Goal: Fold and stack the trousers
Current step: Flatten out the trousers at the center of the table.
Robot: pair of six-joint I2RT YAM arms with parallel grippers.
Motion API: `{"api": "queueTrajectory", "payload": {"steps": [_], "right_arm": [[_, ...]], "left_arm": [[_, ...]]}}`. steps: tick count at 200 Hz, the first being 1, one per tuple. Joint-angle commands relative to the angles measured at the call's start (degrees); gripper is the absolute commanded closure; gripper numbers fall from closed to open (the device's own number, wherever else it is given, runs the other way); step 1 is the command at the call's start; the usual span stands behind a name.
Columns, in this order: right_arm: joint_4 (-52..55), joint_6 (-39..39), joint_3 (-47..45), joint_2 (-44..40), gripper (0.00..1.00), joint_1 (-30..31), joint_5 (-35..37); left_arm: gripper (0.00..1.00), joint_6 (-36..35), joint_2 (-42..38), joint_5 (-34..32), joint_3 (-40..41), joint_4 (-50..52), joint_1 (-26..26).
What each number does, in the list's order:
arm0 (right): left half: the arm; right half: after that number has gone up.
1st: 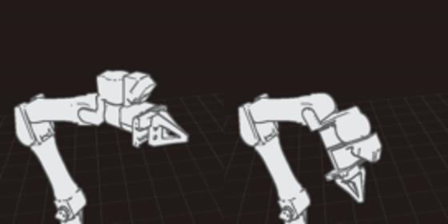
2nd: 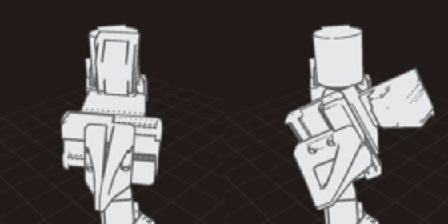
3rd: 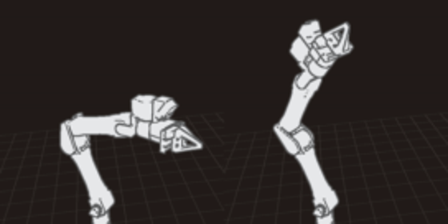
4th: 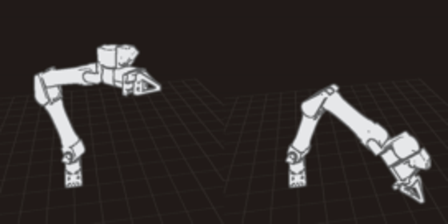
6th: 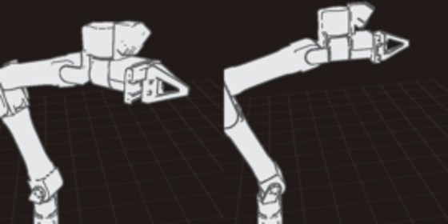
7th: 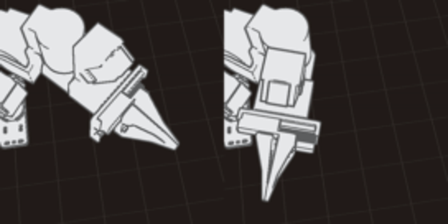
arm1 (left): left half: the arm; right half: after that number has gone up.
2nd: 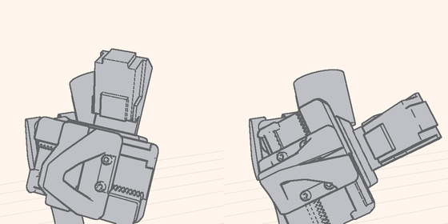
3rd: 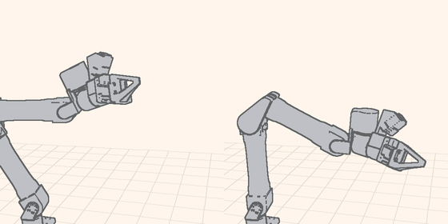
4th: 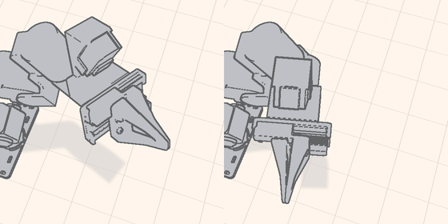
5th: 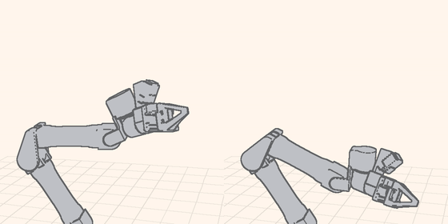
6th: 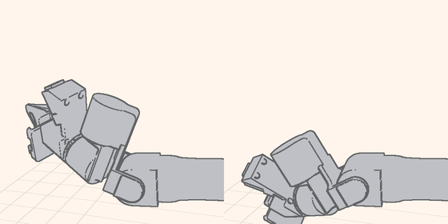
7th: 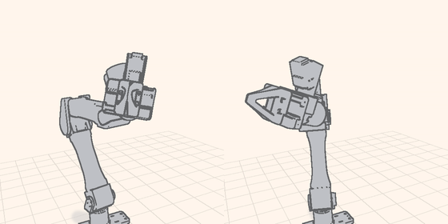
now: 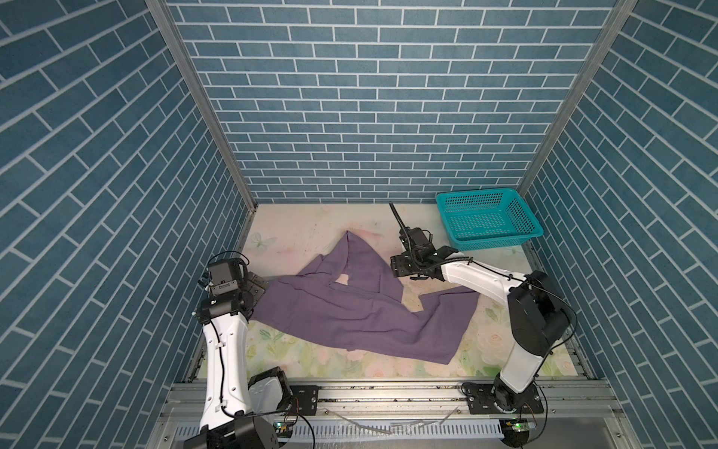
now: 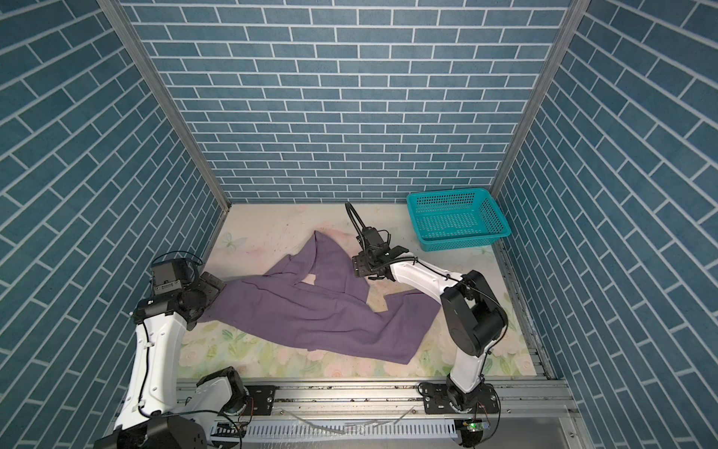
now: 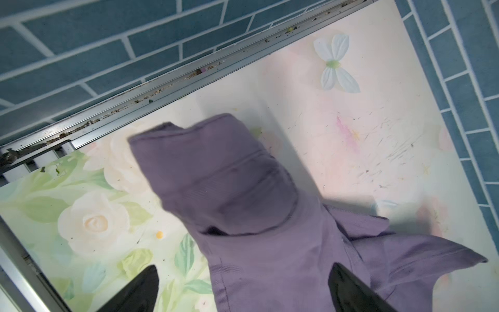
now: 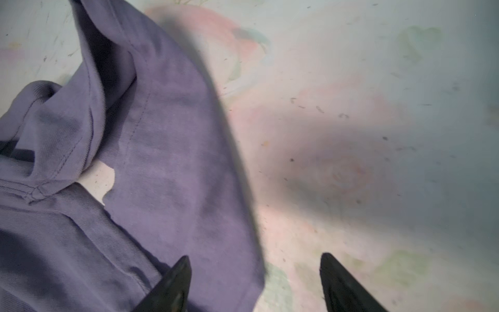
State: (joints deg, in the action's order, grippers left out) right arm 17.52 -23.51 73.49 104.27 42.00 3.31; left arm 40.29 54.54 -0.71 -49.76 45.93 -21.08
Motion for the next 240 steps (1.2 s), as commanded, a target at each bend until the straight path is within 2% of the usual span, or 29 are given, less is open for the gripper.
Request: {"api": "queueTrajectory", "payload": {"steps": [1, 43, 53, 65, 88, 98, 108, 131, 178, 240], "right_arm": [[-0.8, -0.4, 2.6, 4.3, 0.24, 0.9, -4.6], [-4.1, -5.1, 1.0, 8.3, 0.23, 0.9, -6.0], [-4.4, -5.6, 1.1, 9.4, 0.27, 0.9, -6.8], [-5.0, -5.8, 1.2, 10.3, 0.39, 0.9, -7.9], [-5.5, -5.8, 2.0, 10.9, 0.72, 0.7, -8.0], [-4.3, -4.7, 3.3, 11.0, 0.89, 0.2, -8.0], [-3.0, -3.5, 4.8, 10.7, 1.00, -0.3, -8.0], [1.7, 0.6, 9.3, 8.4, 1.00, -2.2, -6.6], [11.1, 12.9, 20.6, -1.4, 1.00, -3.9, 2.1], [14.5, 19.7, 27.7, -11.3, 1.00, -3.8, 3.4]], "left_arm": [[0.01, -1.3, 2.0, 1.2, -2.9, -0.8, -0.3], [0.01, -2.1, 5.4, 2.1, -8.3, -0.3, -0.3], [0.01, -2.3, 5.8, 2.4, -9.1, -0.7, -0.3], [0.01, -2.4, 6.1, 3.1, -9.4, -1.3, -0.3], [0.01, -3.8, 7.5, 5.1, -9.0, -2.3, -0.3], [0.01, -4.6, 8.2, 5.0, -8.8, -1.9, -0.3], [0.01, -5.1, 8.9, 4.8, -8.3, -1.8, -0.3], [0.01, -5.5, 9.3, 5.9, -6.9, -2.5, -0.3], [0.01, -5.3, 10.1, 8.1, -6.6, -3.7, -0.3], [0.01, -5.5, 10.6, 8.9, -5.3, -4.3, -0.2]]}}
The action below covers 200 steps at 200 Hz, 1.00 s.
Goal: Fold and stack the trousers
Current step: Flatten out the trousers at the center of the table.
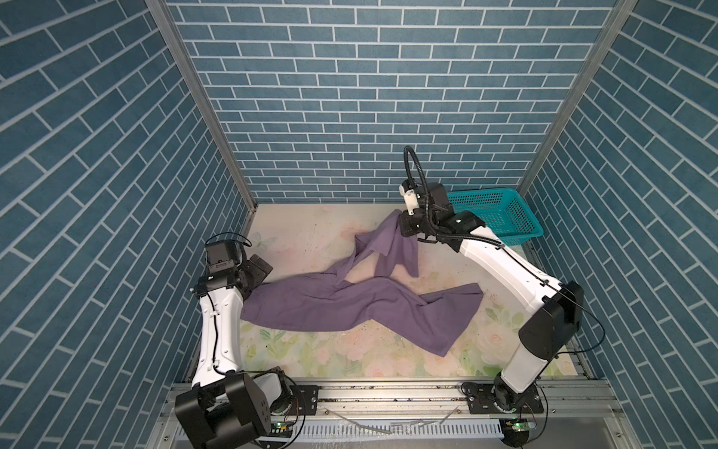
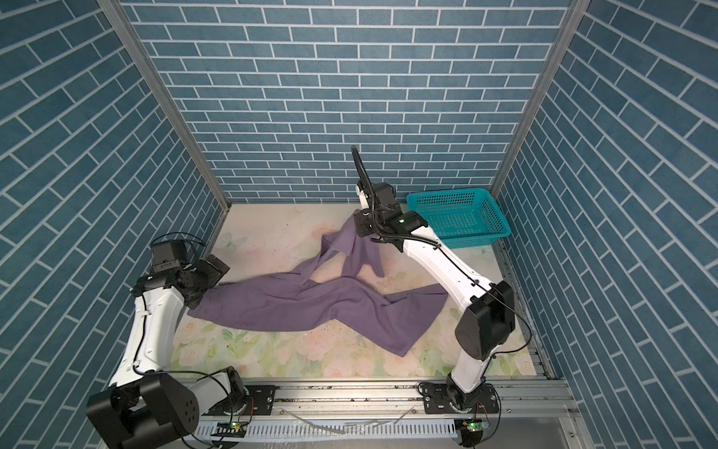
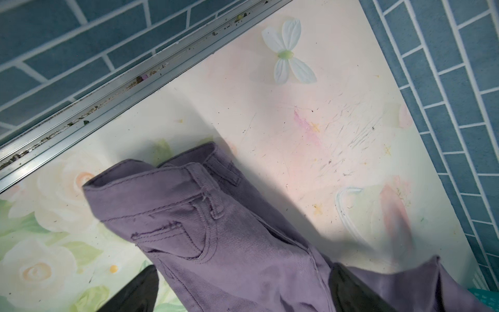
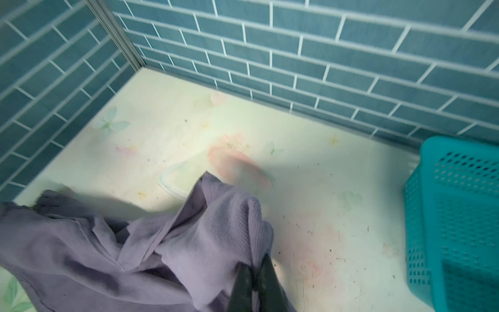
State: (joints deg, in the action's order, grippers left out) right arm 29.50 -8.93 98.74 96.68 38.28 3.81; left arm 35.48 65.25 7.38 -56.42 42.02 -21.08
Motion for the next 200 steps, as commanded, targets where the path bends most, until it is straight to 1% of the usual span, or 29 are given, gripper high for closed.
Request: {"api": "queueTrajectory", "payload": {"steps": [1, 23, 42, 62, 79, 101, 105, 114, 122, 123, 126, 129, 134, 138, 147, 153, 167, 180, 190, 200], "right_arm": [[2.4, 5.2, 2.4, -3.9, 1.00, -0.1, 2.9], [1.5, 6.4, 1.0, -8.3, 1.00, -0.1, 4.7], [0.9, 6.5, -2.9, -12.3, 1.00, -0.1, 7.1], [-0.3, 4.6, -11.5, -16.7, 1.00, -0.1, 8.8], [-0.2, 1.2, -19.6, -19.5, 1.00, -0.1, 10.7], [1.5, -3.7, -29.8, -22.1, 1.00, -0.2, 12.5], [1.9, -4.6, -31.4, -22.4, 0.94, -0.2, 12.7], [3.3, -6.6, -34.0, -22.9, 0.76, -0.4, 13.0], [4.6, -8.4, -35.7, -23.3, 0.54, -0.6, 13.1], [4.8, -8.6, -35.8, -23.4, 0.53, -0.6, 13.1], [5.1, -9.1, -36.2, -23.6, 0.43, -0.7, 13.1], [5.4, -9.4, -36.5, -23.7, 0.36, -0.8, 13.2], [5.7, -9.9, -36.9, -24.2, 0.28, -1.0, 13.2], [5.6, -10.0, -37.0, -24.6, 0.24, -1.0, 13.2], [5.1, -9.9, -36.9, -25.3, 0.19, -1.0, 12.9], [4.4, -9.5, -36.4, -25.5, 0.18, -1.0, 12.3], [4.0, -7.3, -33.5, -24.1, 0.22, -0.2, 10.0], [5.2, -4.9, -29.5, -20.0, 0.25, 2.1, 9.0], [5.0, -3.8, -27.2, -16.3, 0.26, 3.8, 7.2], [3.3, -3.5, -25.8, -12.7, 0.26, 5.0, 3.8]], "left_arm": [[0.01, -0.7, -0.1, 0.8, 1.4, -0.4, -0.2], [0.01, -0.3, 0.0, 2.2, 3.0, -0.8, -0.2], [0.01, -0.2, 0.1, 2.9, 5.3, -1.2, 0.1], [0.01, 0.3, 0.2, 4.3, 8.6, -2.2, 0.1], [0.01, 0.8, 0.3, 5.5, 11.0, -3.4, 0.2], [0.01, 1.0, 0.6, 5.5, 11.6, -4.1, 0.6], [0.01, 1.1, 0.8, 5.5, 11.5, -4.2, 0.7], [0.01, 1.3, 1.1, 5.6, 11.0, -4.4, 1.2], [0.01, 1.3, 1.5, 5.3, 10.3, -4.6, 1.9], [0.01, 1.3, 1.6, 5.3, 10.3, -4.6, 2.1], [0.01, 1.3, 1.7, 4.9, 10.0, -4.6, 2.5], [0.01, 1.3, 1.8, 4.6, 9.8, -4.6, 2.9], [0.01, 1.2, 2.2, 3.6, 9.4, -4.5, 3.8], [0.01, 1.1, 2.5, 3.0, 9.0, -4.4, 4.5], [0.01, 1.0, 3.3, 1.9, 8.6, -4.4, 6.0], [0.01, 1.0, 3.9, 1.6, 8.5, -4.2, 6.8], [0.04, 2.0, 4.4, 1.7, 9.6, -4.5, 7.5], [0.07, 3.3, 3.5, 1.9, 11.8, -5.9, 7.5], [0.13, 3.9, 2.5, 2.4, 13.2, -7.2, 7.5], [0.21, 4.2, 1.5, 3.2, 14.3, -8.0, 7.5]]}}
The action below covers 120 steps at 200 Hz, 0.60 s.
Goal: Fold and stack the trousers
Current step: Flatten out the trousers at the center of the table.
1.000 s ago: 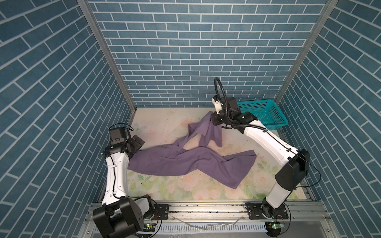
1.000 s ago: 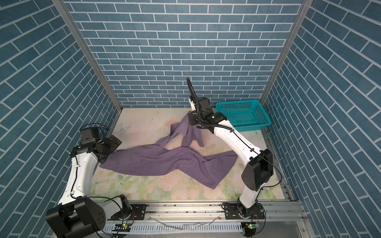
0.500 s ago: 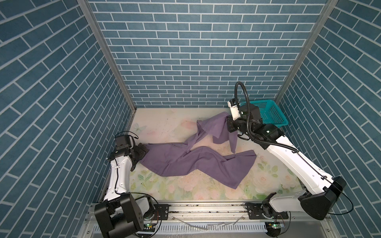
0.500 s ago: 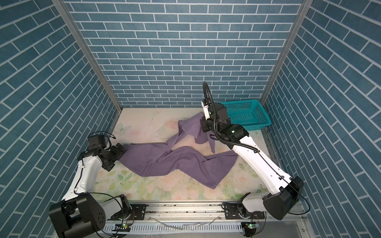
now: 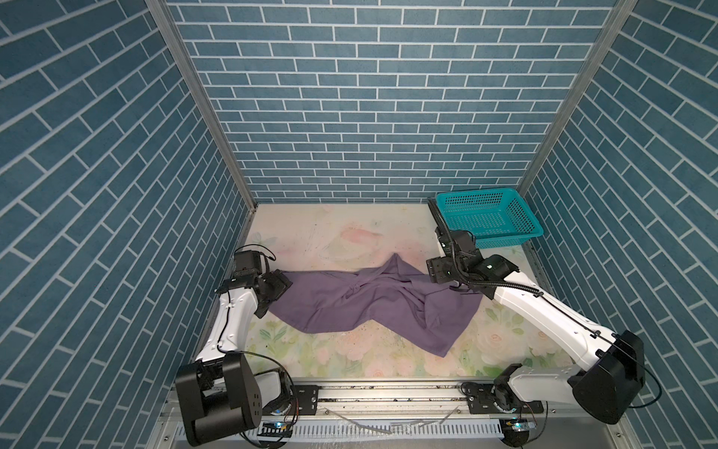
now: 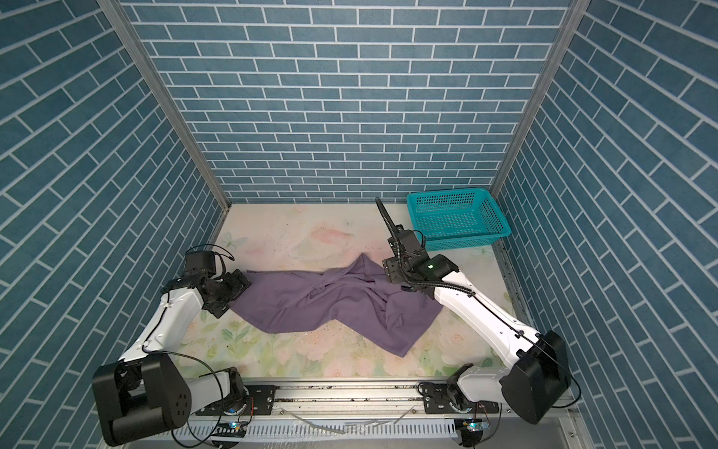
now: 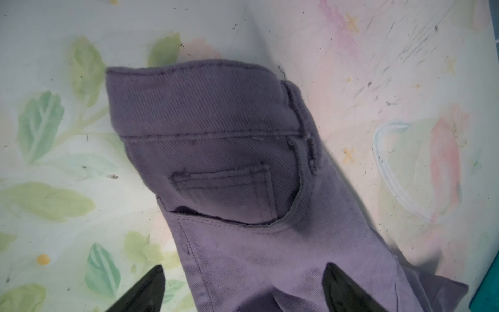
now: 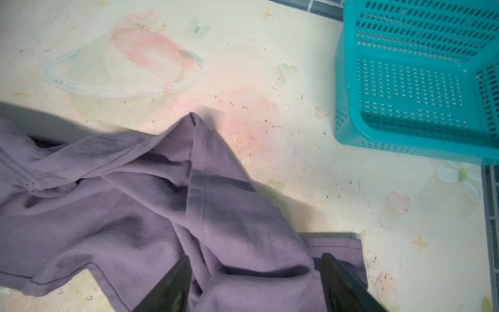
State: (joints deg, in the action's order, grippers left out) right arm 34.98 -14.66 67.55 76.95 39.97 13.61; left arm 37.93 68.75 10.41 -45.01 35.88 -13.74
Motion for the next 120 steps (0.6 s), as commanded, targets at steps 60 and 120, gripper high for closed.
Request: {"api": "queueTrajectory", "payload": {"steps": [60, 120], "right_arm": [[-7.8, 1.9, 23.9, 31.8, 0.17, 8.2, -22.1], [-10.2, -1.6, 35.7, 46.8, 0.39, 10.8, -36.4]], "left_arm": [[1.00, 1.4, -6.3, 3.0, 1.9, 3.7, 0.2], [0.85, -0.6, -12.9, 1.6, -4.1, 13.7, 0.0]]}}
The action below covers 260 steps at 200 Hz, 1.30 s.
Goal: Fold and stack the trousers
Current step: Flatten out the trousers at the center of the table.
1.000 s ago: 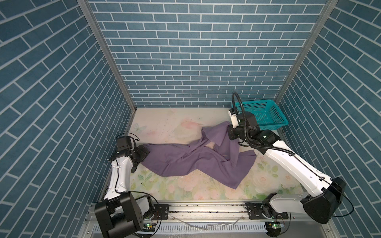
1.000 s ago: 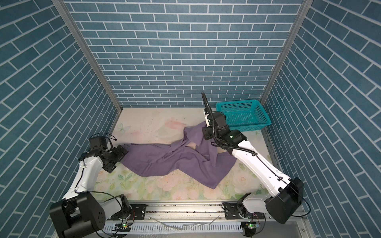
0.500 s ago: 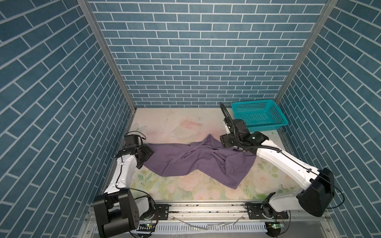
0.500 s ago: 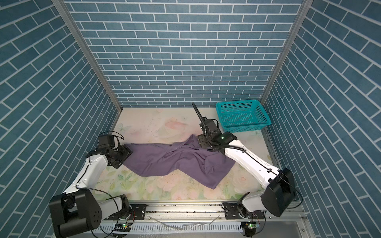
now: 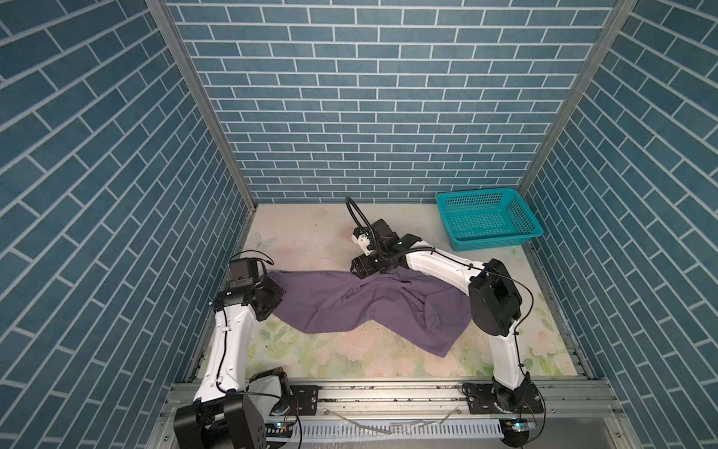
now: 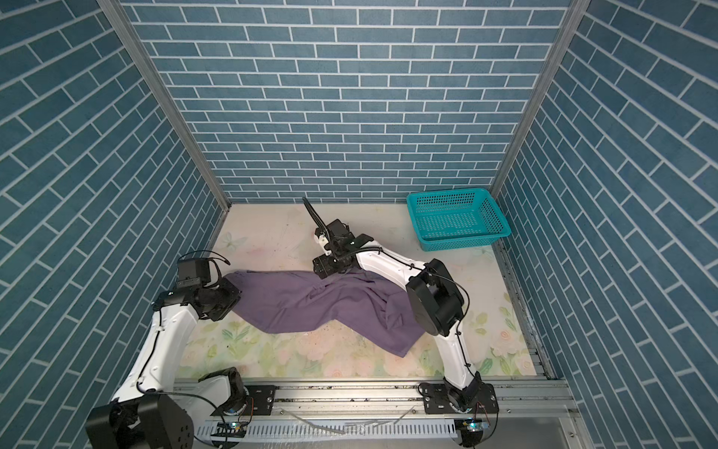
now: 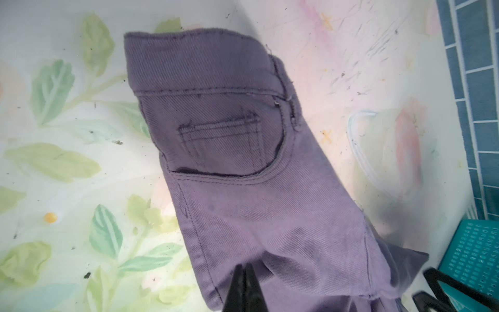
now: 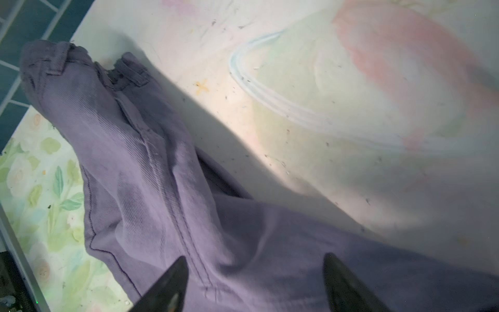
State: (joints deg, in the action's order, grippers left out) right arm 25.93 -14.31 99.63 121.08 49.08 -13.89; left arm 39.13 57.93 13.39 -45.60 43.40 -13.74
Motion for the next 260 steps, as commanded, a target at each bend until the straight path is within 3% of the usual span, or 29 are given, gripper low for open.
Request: {"api": "queueTrajectory", "payload": {"steps": [1, 10, 20, 32, 52, 74, 116, 158, 186, 216, 260], "right_arm": [[-1.2, -1.9, 3.5, 2.8, 0.40, 1.7, -9.3], [-1.7, -2.3, 2.3, 2.9, 0.51, 2.2, -11.1], [-2.6, -2.7, -0.4, 2.4, 0.56, 2.9, -12.3], [-3.6, -3.1, -5.0, 1.2, 0.65, 4.1, -12.6], [-5.1, -3.5, -13.7, -2.1, 0.91, 6.7, -11.6], [-6.0, -4.4, -22.6, -6.5, 1.00, 9.6, -8.9], [-6.2, -7.2, -35.5, -12.2, 1.00, 12.5, -6.2], [-5.7, -7.0, -41.8, -17.2, 1.00, 12.6, -4.3], [-0.4, -3.2, -38.7, -21.7, 1.00, 12.3, -1.0], [1.5, -1.0, -32.3, -25.5, 1.00, 10.5, -2.5], [-5.4, -4.2, -31.1, -31.0, 1.00, 5.2, -7.2]], "left_arm": [[0.83, -1.8, -2.2, -1.5, -3.7, 6.3, -0.1], [0.61, -2.2, -2.4, -2.5, -5.2, 6.9, -0.2], [0.35, -2.5, -2.4, -3.6, -6.9, 7.0, -0.4], [0.24, -2.4, -1.5, -4.4, -8.6, 6.2, -0.5], [0.22, -1.8, 1.1, -5.0, -12.1, 4.5, -0.8], [0.22, -0.2, 4.5, -3.3, -13.9, 0.2, -0.9], [0.22, 1.8, 11.5, -2.1, -14.8, -5.1, -0.7], [0.16, 0.3, 18.4, -3.7, -16.5, -6.0, 0.9], [0.15, -1.7, 23.3, -4.8, -18.3, -5.2, 3.2], [0.14, -1.8, 27.0, -4.9, -18.3, -6.3, 7.4], [0.15, -2.0, 30.9, -5.2, -14.6, -6.3, 15.2]]}}
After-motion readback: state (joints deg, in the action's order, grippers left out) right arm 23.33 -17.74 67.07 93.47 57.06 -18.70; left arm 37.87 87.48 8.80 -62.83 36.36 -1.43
